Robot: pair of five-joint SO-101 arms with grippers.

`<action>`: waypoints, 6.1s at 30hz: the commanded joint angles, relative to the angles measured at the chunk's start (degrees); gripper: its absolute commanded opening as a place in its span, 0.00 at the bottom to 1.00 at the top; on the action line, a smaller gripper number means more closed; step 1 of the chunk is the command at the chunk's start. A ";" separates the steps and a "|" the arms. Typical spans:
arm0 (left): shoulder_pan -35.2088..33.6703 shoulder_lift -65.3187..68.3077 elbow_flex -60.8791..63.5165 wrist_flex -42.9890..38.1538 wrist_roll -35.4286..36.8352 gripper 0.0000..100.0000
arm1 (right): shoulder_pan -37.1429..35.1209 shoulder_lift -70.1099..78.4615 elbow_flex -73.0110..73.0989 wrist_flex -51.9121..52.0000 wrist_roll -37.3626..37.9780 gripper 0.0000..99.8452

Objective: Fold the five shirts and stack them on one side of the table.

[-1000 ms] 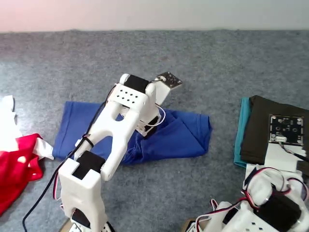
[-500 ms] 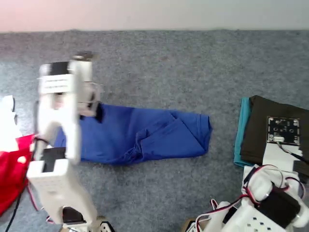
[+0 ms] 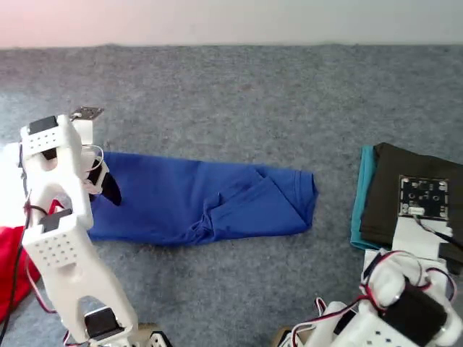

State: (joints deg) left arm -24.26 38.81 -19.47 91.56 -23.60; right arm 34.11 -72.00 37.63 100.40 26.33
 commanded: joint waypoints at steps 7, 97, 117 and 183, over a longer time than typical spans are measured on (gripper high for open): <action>0.70 15.82 -16.22 1.85 2.20 0.24 | 0.48 -3.12 -0.09 1.80 0.53 0.01; 50.20 -6.77 -3.56 8.09 17.85 0.01 | 0.57 -3.12 -0.09 -1.80 13.63 0.01; 70.77 -19.52 10.86 8.97 17.85 0.01 | 0.57 -3.12 -0.09 -2.15 13.80 0.01; 26.81 -73.32 26.86 8.79 20.75 0.01 | -4.35 -2.42 3.69 -0.04 5.63 0.04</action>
State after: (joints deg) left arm 2.99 -29.32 5.67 99.74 -3.47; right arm 32.70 -74.90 41.49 99.78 34.15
